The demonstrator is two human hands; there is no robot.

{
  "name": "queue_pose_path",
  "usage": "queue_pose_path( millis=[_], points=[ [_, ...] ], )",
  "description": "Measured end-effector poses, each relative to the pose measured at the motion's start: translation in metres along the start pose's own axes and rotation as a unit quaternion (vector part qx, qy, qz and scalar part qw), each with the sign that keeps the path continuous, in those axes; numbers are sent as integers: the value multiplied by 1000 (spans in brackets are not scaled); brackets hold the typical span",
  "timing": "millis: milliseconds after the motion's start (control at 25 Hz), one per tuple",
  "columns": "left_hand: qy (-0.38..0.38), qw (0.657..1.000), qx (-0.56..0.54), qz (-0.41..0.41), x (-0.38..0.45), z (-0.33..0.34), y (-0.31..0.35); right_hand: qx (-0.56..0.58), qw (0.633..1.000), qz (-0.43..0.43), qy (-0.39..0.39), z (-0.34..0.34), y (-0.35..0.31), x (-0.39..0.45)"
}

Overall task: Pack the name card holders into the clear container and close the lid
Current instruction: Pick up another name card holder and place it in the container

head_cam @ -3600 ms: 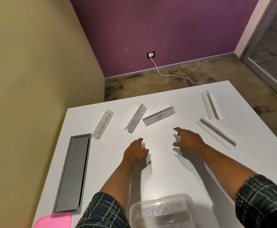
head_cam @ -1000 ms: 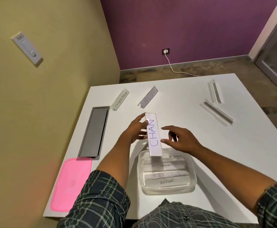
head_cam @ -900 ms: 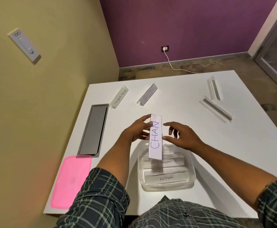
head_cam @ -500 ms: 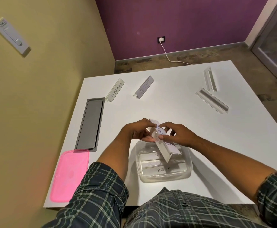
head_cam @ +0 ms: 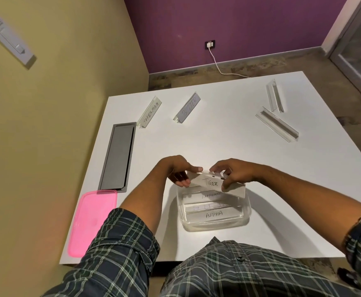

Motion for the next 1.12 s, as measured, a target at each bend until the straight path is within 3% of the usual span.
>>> queue_pose_path(
  millis=[240,400,640,840,1120],
  points=[
    [68,978,189,61,-10,-7,15,74,995,17,-66,-2,2,-2],
    [45,957,269,96,-13,17,30,38,993,16,-111,9,-2,0],
    [8,941,331,75,-2,61,26,-107,983,11,-146,30,-4,3],
    [8,923,379,59,8,86,11,-150,978,1,-143,43,7,0],
    [45,906,416,64,8,95,-7,-345,920,-65,-174,64,10,-5]
  ],
)
Point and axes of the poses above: each hand's wrist, its own x-axis towards the middle knuckle, its own z-axis out of the palm, y = z × x, the point moved 7 cm from there along x, towards the middle knuckle, and after that the axes turned 10 degrees about -z, right-handed, at the moved point
